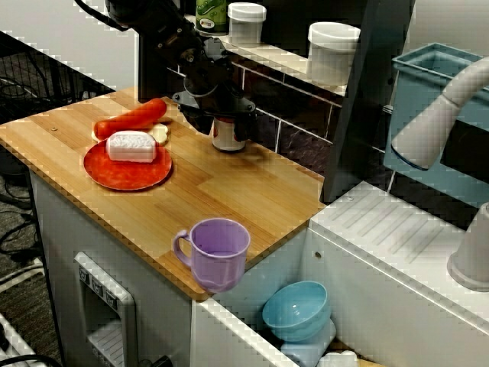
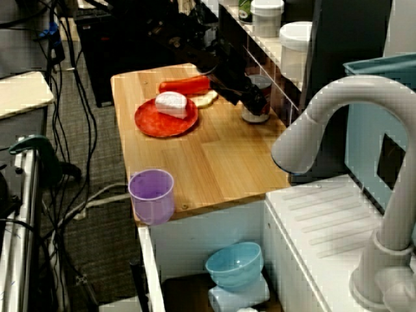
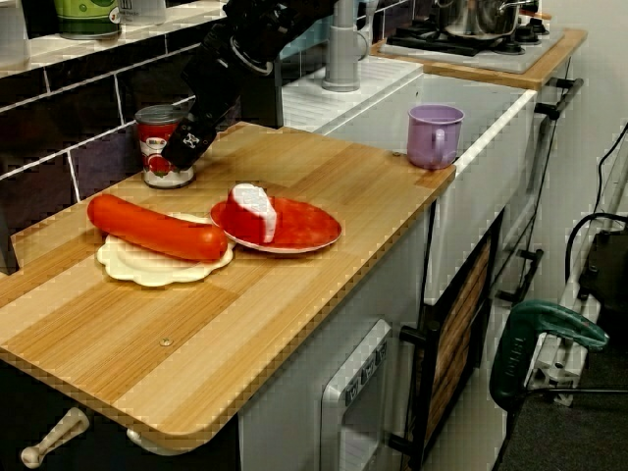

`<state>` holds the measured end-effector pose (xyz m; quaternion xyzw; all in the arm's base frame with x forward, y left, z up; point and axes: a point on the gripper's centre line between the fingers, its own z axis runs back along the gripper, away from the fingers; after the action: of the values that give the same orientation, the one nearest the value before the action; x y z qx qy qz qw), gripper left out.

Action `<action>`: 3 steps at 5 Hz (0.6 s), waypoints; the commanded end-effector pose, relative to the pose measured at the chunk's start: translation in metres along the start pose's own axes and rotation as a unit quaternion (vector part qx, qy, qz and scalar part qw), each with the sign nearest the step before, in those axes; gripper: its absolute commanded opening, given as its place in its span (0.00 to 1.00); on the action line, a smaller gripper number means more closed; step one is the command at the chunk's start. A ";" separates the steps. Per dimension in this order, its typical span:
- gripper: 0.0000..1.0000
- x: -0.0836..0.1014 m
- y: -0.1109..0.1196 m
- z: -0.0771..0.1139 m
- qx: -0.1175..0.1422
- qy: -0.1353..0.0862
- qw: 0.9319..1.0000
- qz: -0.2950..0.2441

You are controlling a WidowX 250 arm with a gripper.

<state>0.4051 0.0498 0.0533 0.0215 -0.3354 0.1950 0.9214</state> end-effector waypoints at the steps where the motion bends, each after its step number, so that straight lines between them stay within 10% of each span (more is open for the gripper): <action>1: 1.00 0.011 -0.004 0.007 -0.002 -0.032 0.999 -0.002; 3: 1.00 0.008 -0.005 0.003 0.004 -0.043 0.999 -0.007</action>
<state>0.4118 0.0489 0.0480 0.0368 -0.3581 0.1898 0.9134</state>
